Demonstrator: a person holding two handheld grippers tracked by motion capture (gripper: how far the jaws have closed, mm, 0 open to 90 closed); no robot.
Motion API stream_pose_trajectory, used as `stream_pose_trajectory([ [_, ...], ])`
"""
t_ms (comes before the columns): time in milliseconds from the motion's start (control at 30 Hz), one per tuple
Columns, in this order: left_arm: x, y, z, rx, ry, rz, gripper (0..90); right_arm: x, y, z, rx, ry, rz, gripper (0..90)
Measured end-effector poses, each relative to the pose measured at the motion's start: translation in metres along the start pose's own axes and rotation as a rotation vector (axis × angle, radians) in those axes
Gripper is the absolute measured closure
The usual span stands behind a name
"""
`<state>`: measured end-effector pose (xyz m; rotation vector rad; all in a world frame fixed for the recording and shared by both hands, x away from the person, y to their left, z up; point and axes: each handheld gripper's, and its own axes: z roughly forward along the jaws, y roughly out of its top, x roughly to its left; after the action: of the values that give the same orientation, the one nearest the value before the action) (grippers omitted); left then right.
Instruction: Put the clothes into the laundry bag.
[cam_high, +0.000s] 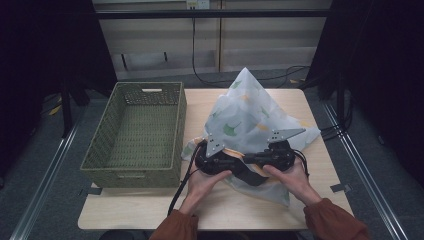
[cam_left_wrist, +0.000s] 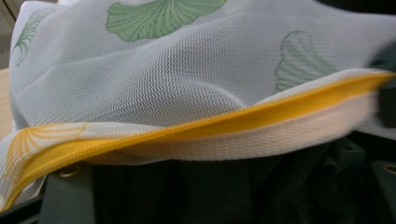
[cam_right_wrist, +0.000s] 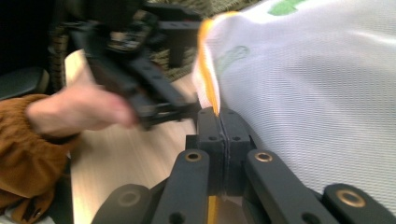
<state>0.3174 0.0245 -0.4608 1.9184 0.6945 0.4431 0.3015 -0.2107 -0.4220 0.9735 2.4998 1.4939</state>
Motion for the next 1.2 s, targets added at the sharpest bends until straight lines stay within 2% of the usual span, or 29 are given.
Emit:
stream_pose_trajectory([
  [167, -0.007, -0.009, -0.015, -0.008, -0.026, -0.007, 21.5, -0.004, -0.003, 0.001, 0.025, -0.041, -0.010, 89.2],
  [400, -0.016, -0.017, -0.041, -0.016, 0.008, 0.012, 22.5, -0.009, -0.007, -0.003, 0.039, -0.086, -0.013, 89.3],
  [467, -0.017, -0.021, -0.047, -0.011, 0.016, 0.010, 26.4, -0.011, -0.008, -0.004, 0.039, -0.099, -0.011, 89.3],
  [500, -0.018, -0.023, -0.051, -0.006, -0.001, 0.026, 28.3, -0.012, -0.008, -0.004, 0.036, -0.101, -0.003, 89.3],
  [533, -0.019, -0.025, -0.053, 0.001, -0.016, 0.042, 39.4, -0.014, -0.008, -0.005, 0.034, -0.103, 0.000, 89.3],
  [567, -0.020, -0.028, -0.055, 0.015, -0.016, 0.048, 41.2, -0.014, -0.008, -0.005, 0.034, -0.107, -0.003, 89.3],
  [600, -0.020, -0.030, -0.055, 0.038, -0.052, 0.054, 43.3, -0.015, -0.008, -0.006, 0.034, -0.108, -0.001, 89.2],
  [633, -0.019, -0.033, -0.054, 0.059, -0.110, 0.067, 53.9, -0.015, -0.008, -0.006, 0.033, -0.107, 0.000, 89.2],
  [667, -0.020, -0.035, -0.050, 0.078, -0.136, 0.081, 57.1, -0.015, -0.008, -0.006, 0.032, -0.108, -0.002, 89.2],
  [700, -0.021, -0.037, -0.044, 0.129, -0.165, 0.102, 55.7, -0.015, -0.008, -0.006, 0.033, -0.111, -0.003, 89.2],
  [800, -0.021, -0.040, -0.030, 0.168, -0.231, 0.122, 55.5, -0.014, -0.007, -0.006, 0.033, -0.113, -0.009, 89.2],
  [867, -0.021, -0.039, -0.023, 0.211, -0.222, 0.161, 50.9, -0.013, -0.006, -0.006, 0.032, -0.108, -0.012, 89.2],
  [900, -0.019, -0.040, -0.018, 0.215, -0.250, 0.167, 49.2, -0.012, -0.006, -0.006, 0.030, -0.109, -0.012, 89.2],
  [933, -0.019, -0.041, -0.014, 0.243, -0.229, 0.174, 47.6, -0.011, -0.005, -0.007, 0.027, -0.110, -0.013, 89.2],
  [967, -0.018, -0.041, -0.010, 0.279, -0.242, 0.175, 40.1, -0.011, -0.005, -0.007, 0.025, -0.108, -0.016, 89.3],
  [1000, -0.017, -0.042, -0.006, 0.288, -0.253, 0.172, 34.0, -0.010, -0.004, -0.007, 0.026, -0.109, -0.016, 89.2],
  [1033, -0.017, -0.041, -0.004, 0.302, -0.228, 0.188, 33.0, -0.010, -0.004, -0.008, 0.023, -0.106, -0.018, 89.3],
  [1067, -0.019, -0.042, -0.002, 0.285, -0.232, 0.182, 33.0, -0.010, -0.003, -0.008, 0.018, -0.103, -0.018, 89.2],
  [1133, -0.021, -0.043, 0.003, 0.318, -0.212, 0.223, 36.8, -0.008, -0.002, -0.009, 0.012, -0.099, -0.023, 89.3],
  [1167, -0.019, -0.043, 0.004, 0.322, -0.234, 0.202, 41.8, -0.007, 0.000, -0.010, 0.005, -0.092, -0.024, 89.3],
  [1200, -0.018, -0.042, 0.005, 0.320, -0.220, 0.206, 47.0, -0.005, 0.001, -0.011, 0.002, -0.091, -0.030, 89.3],
])
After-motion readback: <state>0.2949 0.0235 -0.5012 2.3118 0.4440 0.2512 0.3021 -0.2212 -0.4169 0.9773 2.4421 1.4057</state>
